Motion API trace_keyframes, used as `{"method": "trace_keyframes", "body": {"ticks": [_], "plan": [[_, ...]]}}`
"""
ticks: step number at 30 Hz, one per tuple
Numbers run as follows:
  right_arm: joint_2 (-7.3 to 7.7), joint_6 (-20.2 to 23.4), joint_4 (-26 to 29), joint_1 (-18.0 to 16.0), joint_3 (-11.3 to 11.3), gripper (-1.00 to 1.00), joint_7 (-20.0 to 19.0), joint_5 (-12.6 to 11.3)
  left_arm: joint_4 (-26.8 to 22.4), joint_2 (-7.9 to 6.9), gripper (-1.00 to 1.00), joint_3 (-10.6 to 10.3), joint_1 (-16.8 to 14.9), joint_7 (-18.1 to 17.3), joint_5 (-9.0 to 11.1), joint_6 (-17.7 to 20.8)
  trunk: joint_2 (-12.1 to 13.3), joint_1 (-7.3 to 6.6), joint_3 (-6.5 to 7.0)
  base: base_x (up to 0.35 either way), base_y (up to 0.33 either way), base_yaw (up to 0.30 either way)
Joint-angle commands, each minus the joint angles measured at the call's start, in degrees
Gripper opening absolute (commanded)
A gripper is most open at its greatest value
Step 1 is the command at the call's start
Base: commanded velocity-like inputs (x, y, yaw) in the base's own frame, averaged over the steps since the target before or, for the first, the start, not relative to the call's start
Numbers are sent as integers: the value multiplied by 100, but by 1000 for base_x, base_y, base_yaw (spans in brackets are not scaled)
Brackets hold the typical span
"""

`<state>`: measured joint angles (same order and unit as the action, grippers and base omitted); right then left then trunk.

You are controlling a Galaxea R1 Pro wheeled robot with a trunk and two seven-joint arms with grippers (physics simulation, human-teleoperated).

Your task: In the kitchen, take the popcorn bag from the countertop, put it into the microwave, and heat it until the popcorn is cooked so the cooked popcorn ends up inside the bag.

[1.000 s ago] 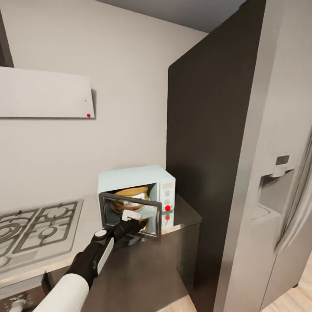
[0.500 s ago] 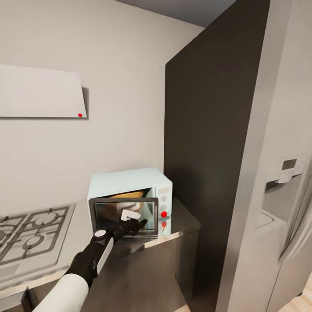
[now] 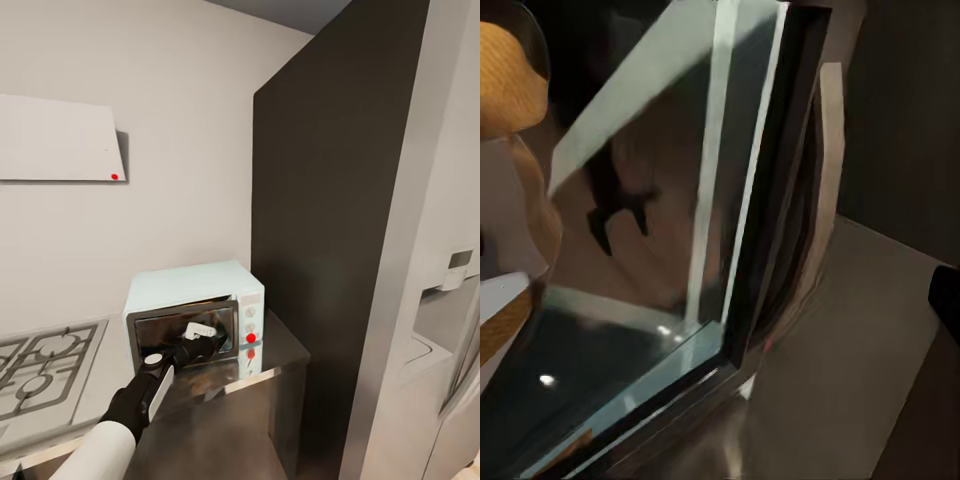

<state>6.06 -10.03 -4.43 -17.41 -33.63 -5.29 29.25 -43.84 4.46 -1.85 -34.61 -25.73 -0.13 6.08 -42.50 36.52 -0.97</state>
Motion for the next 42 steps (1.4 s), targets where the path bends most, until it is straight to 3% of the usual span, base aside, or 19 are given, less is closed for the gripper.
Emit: {"method": "trace_keyframes", "body": {"ticks": [1, 42], "plan": [[6, -34, -23, -8, -39, 100, -7, 19, -9, 0, 100, 9, -3, -20, 4, 41, -8, 3, -10, 54, -31, 0], [8, -34, -23, -8, -39, 100, -7, 19, 66, -7, 100, 53, -4, -20, 4, 29, -8, 3, -10, 40, -19, 0]]}}
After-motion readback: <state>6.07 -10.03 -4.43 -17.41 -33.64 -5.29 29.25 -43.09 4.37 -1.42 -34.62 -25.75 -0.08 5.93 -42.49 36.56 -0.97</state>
